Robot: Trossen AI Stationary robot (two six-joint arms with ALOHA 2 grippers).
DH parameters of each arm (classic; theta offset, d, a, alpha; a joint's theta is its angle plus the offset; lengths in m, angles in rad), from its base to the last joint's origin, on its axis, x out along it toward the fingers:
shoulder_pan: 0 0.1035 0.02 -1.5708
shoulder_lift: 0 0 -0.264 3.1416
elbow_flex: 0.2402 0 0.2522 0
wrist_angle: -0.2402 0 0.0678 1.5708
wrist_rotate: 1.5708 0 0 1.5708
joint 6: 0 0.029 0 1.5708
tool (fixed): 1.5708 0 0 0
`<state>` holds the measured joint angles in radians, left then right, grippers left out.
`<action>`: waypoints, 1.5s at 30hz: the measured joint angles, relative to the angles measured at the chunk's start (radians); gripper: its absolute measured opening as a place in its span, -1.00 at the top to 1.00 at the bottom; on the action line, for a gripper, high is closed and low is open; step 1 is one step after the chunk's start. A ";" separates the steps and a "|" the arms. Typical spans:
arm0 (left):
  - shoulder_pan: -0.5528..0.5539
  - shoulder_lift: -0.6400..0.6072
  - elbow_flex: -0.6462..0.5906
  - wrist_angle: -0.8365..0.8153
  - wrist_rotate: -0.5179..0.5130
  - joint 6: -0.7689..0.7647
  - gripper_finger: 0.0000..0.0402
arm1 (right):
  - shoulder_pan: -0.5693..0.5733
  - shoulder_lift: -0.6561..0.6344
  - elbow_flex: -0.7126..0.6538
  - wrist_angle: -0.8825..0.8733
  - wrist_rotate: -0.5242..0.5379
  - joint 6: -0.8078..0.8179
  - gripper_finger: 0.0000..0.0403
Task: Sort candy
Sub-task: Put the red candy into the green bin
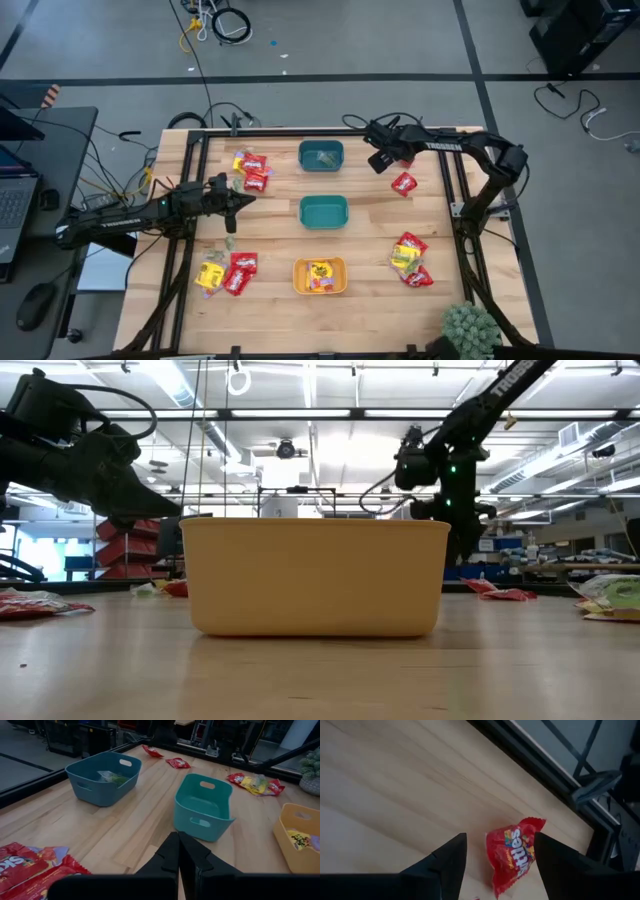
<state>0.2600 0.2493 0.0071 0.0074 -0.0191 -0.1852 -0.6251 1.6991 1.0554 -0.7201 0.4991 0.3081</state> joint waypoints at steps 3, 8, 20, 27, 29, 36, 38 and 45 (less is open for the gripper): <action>0.000 0.001 0.000 0.001 -0.006 0.009 0.97 | -0.020 0.038 0.000 0.020 -0.001 -0.024 -0.07; 0.000 0.001 0.000 0.003 -0.009 0.024 0.97 | -0.055 0.110 0.000 0.050 -0.002 -0.041 0.01; 0.000 0.002 0.000 0.005 -0.033 0.018 0.97 | -0.039 0.118 0.005 0.050 0.023 -0.126 0.94; 0.000 0.002 0.000 0.007 -0.043 -0.029 0.97 | 0.090 -0.024 0.005 0.055 -0.128 -0.133 0.98; 0.000 0.002 0.000 0.008 -0.044 -0.029 0.97 | 0.141 -0.074 0.005 0.055 -0.153 -0.124 0.99; 0.000 0.002 0.000 0.010 -0.059 -0.029 0.97 | 0.321 -0.234 0.005 0.162 -0.250 -0.040 1.00; 0.000 0.002 0.000 0.010 -0.059 -0.029 0.97 | 0.362 -0.243 0.005 0.254 -0.331 -0.029 1.00; 0.000 0.002 0.000 0.010 -0.059 -0.029 0.97 | 0.435 -0.131 0.006 0.538 -0.647 0.035 1.00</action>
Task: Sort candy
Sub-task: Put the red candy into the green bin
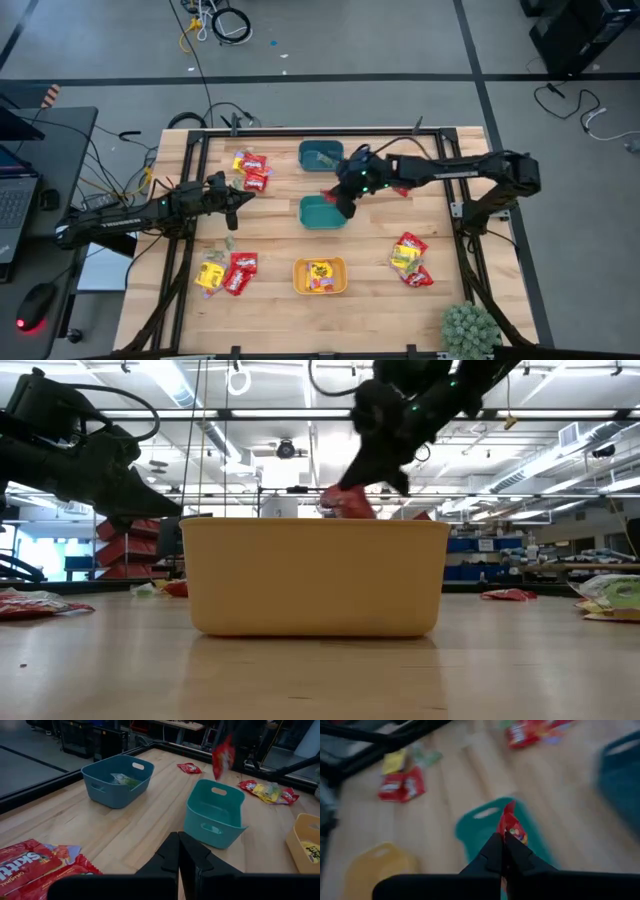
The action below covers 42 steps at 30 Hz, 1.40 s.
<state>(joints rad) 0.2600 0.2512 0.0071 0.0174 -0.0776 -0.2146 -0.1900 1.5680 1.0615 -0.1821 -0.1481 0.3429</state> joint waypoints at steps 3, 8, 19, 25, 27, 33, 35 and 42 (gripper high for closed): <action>0.000 0.000 0.000 0.000 0.000 0.000 0.97 | 0.005 0.066 0.000 0.083 -0.054 0.032 1.00; 0.000 0.000 0.000 0.000 0.000 -0.002 0.97 | 0.004 0.165 0.000 0.182 -0.107 0.080 1.00; 0.000 0.000 0.000 -0.002 0.000 -0.004 0.97 | 0.001 0.270 0.000 0.236 -0.147 0.137 1.00; 0.000 0.001 0.000 -0.005 0.002 -0.007 0.97 | -0.011 0.279 -0.001 0.163 -0.025 0.108 0.85; 0.000 0.000 0.000 -0.005 0.002 -0.007 0.97 | -0.010 0.273 -0.001 0.140 0.005 0.090 0.72; 0.000 0.006 0.000 -0.006 0.002 -0.008 0.97 | -0.009 0.227 -0.001 0.118 0.050 0.073 0.18; 0.000 0.012 0.000 -0.006 0.002 -0.008 0.97 | -0.010 0.198 -0.001 0.106 0.051 0.056 0.01; 0.000 0.027 0.000 -0.006 0.002 -0.008 0.97 | -0.008 0.065 -0.001 -0.052 0.088 -0.051 -0.15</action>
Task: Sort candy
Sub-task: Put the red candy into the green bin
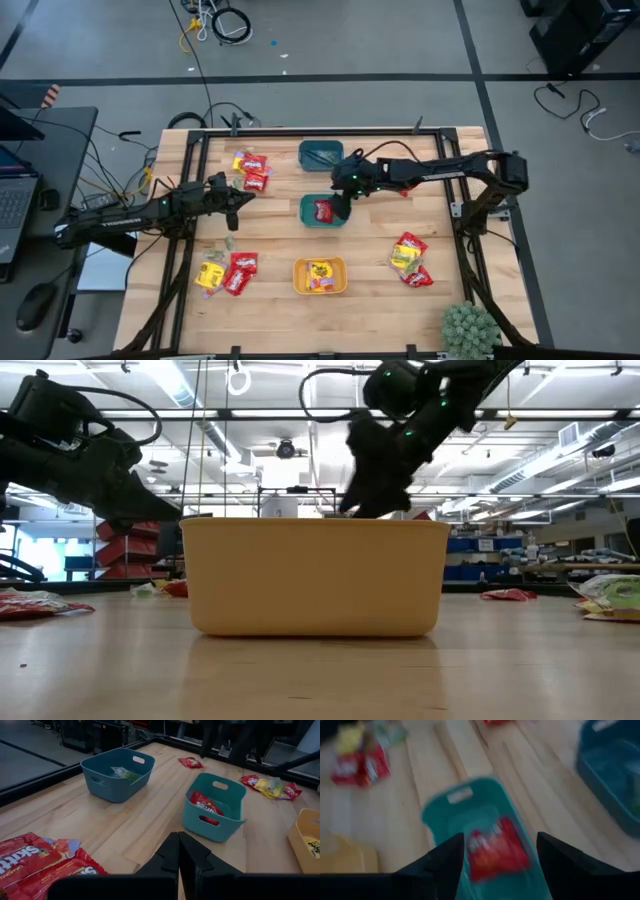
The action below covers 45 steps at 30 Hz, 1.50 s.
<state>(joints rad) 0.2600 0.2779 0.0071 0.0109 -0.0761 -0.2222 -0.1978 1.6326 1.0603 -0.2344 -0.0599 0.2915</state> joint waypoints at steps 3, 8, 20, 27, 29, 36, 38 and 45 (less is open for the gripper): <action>0.000 0.011 0.000 0.000 0.000 0.000 0.97 | 0.000 -0.067 0.000 -0.189 0.081 -0.025 0.08; 0.000 0.032 0.000 -0.001 0.000 0.000 0.97 | -0.014 -0.144 0.000 -0.523 0.227 0.047 0.66; 0.000 0.078 0.000 0.008 0.000 0.000 0.97 | -0.079 -0.069 -0.144 -0.626 0.354 0.020 0.44; 0.000 0.090 0.000 0.012 -0.001 0.000 0.97 | -0.122 0.036 -0.179 -0.598 0.439 -0.009 0.23; 0.000 0.090 0.000 0.015 -0.001 0.000 0.97 | -0.131 0.056 -0.179 -0.569 0.438 -0.030 0.24; 0.000 0.092 0.000 0.016 -0.001 0.000 0.97 | -0.153 0.075 -0.178 -0.536 0.426 -0.053 0.70; 0.000 0.092 0.000 0.016 -0.001 0.000 0.97 | -0.159 0.077 -0.178 -0.530 0.440 -0.062 0.90; 0.000 0.092 0.000 0.022 -0.001 0.000 0.97 | -0.135 0.051 -0.145 -0.537 0.406 -0.075 0.99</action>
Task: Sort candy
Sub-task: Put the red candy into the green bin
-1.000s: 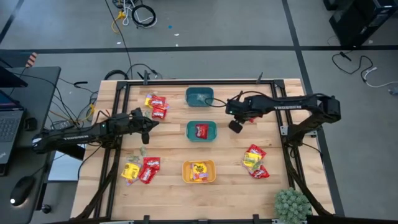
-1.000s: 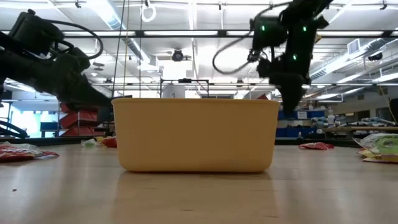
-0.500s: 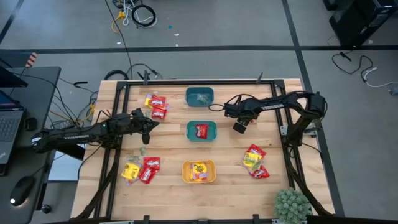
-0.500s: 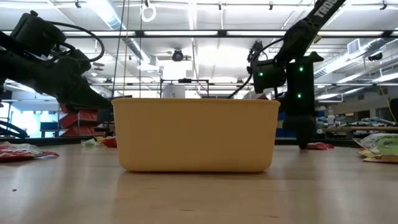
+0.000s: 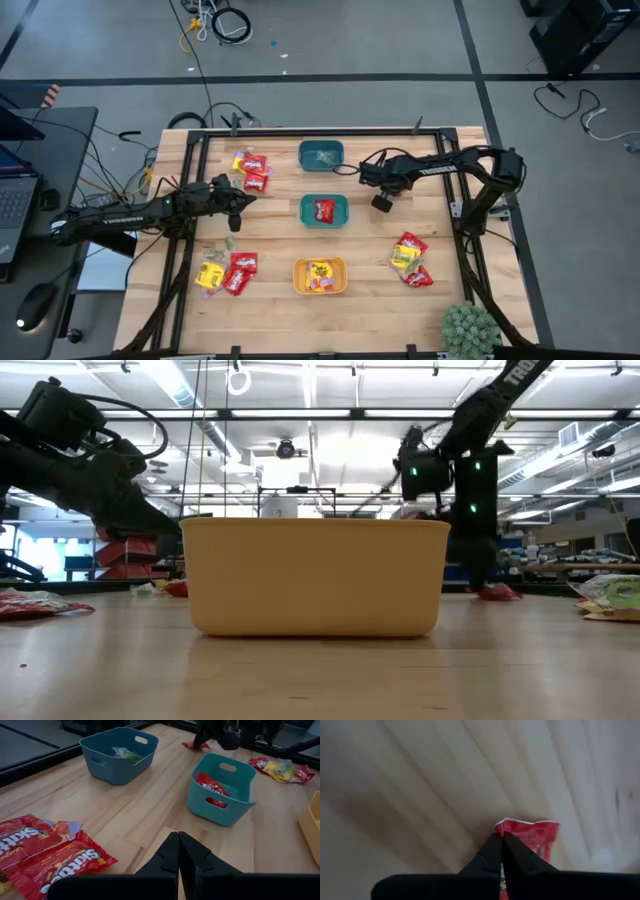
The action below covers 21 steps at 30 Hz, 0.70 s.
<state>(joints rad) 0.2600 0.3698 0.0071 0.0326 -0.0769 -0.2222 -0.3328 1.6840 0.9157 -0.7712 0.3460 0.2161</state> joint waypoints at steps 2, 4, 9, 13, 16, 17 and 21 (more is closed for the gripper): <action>0.000 0.000 0.000 0.000 0.000 0.000 0.97 | 0.024 -0.029 0.029 0.003 -0.026 0.000 0.99; 0.000 0.000 0.000 0.000 0.000 0.000 0.97 | 0.056 -0.060 0.066 0.001 -0.055 0.000 1.00; 0.000 0.000 0.000 0.000 0.000 0.000 0.97 | 0.170 -0.089 0.197 0.001 -0.062 0.008 1.00; 0.000 0.000 0.000 0.000 0.000 0.000 0.97 | 0.270 -0.083 0.313 0.012 -0.024 -0.004 1.00; 0.000 0.000 0.000 0.000 0.000 0.000 0.97 | 0.330 -0.083 0.362 0.080 -0.017 -0.017 1.00; 0.000 0.000 0.000 0.000 0.000 0.000 0.97 | 0.345 -0.083 0.370 0.101 -0.013 -0.024 1.00; 0.000 0.000 0.000 0.000 0.000 0.000 0.97 | 0.378 -0.064 0.374 0.181 -0.009 -0.053 1.00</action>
<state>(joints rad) 0.2600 0.3698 0.0071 0.0322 -0.0772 -0.2222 0.0451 1.6202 1.2902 -0.5899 0.3367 0.1632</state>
